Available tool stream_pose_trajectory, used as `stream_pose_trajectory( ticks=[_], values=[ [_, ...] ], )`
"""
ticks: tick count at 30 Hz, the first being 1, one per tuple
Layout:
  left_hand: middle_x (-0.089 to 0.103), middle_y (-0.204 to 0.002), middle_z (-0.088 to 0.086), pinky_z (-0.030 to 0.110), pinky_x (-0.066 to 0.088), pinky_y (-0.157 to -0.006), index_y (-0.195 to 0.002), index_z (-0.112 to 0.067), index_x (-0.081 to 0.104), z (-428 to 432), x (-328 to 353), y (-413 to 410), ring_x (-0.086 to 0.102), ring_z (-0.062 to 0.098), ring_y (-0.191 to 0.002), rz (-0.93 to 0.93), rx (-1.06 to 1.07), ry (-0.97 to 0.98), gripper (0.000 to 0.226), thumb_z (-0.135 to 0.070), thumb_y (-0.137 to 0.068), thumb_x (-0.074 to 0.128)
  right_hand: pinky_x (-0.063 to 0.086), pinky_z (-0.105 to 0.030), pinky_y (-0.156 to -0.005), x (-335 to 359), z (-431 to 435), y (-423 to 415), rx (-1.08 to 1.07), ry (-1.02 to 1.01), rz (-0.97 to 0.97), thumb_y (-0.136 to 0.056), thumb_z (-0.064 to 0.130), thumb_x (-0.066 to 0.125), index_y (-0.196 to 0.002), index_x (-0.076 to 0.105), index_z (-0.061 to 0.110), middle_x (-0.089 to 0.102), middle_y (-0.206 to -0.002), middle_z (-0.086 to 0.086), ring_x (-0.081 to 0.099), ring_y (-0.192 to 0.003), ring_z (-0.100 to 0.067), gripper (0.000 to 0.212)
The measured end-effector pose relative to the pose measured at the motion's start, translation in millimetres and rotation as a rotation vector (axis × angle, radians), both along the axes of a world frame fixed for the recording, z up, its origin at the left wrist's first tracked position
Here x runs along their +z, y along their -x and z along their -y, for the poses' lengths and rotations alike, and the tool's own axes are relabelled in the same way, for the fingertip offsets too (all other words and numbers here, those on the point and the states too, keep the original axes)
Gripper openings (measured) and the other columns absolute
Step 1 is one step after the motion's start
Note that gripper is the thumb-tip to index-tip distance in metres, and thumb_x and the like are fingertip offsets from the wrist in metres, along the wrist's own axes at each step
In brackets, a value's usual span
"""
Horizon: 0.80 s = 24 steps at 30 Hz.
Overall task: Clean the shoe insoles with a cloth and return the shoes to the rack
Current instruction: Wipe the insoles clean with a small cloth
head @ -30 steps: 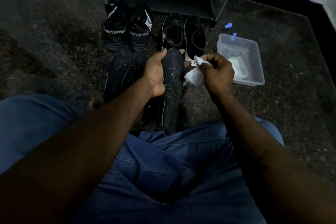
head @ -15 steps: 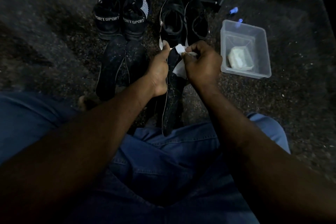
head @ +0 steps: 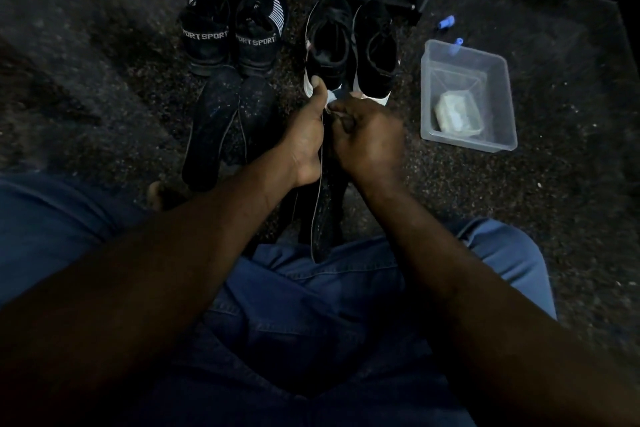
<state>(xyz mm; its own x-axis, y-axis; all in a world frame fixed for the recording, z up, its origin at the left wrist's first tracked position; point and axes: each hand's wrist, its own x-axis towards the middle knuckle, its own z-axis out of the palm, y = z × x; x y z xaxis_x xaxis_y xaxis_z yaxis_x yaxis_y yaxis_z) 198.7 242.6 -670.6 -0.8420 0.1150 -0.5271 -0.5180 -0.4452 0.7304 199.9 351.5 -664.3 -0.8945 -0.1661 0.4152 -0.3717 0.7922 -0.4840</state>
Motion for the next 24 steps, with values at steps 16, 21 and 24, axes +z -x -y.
stream_pose_trajectory(
  ticks=[16, 21, 24],
  values=[
    [0.072, -0.128, 0.011, 0.047, 0.052, -0.107, -0.137, -0.018, 0.066, -5, 11, -4, 0.069, 0.027, -0.12, -0.026, -0.036, -0.03, 0.076, -0.075, -0.099, 0.032, 0.042, -0.041, -0.079, 5, -23, 12, -0.197, -0.153, -0.06, -0.086, 0.035, 0.057, -0.109, 0.079, 0.033, 0.073, -0.099, 0.005, 0.062, -0.097, -0.03, 0.032],
    [0.073, -0.128, 0.001, 0.036, 0.057, -0.094, -0.134, -0.027, 0.068, -3, 11, -3, 0.069, 0.017, -0.119, -0.017, -0.018, -0.058, 0.069, -0.074, -0.1, 0.03, 0.042, -0.039, -0.073, 4, -10, 0, -0.009, -0.165, -0.088, -0.086, 0.033, 0.052, -0.113, 0.079, 0.027, 0.07, -0.096, 0.001, 0.06, -0.091, -0.031, 0.038],
    [0.074, -0.124, 0.005, 0.038, 0.06, -0.091, -0.127, -0.025, 0.071, -4, 9, -2, 0.071, 0.022, -0.115, -0.011, 0.02, -0.047, 0.066, -0.072, -0.099, 0.035, 0.035, -0.038, -0.076, 7, -17, 4, -0.04, -0.263, -0.111, -0.085, 0.034, 0.055, -0.115, 0.077, 0.033, 0.068, -0.096, 0.004, 0.058, -0.094, -0.03, 0.037]
  ],
)
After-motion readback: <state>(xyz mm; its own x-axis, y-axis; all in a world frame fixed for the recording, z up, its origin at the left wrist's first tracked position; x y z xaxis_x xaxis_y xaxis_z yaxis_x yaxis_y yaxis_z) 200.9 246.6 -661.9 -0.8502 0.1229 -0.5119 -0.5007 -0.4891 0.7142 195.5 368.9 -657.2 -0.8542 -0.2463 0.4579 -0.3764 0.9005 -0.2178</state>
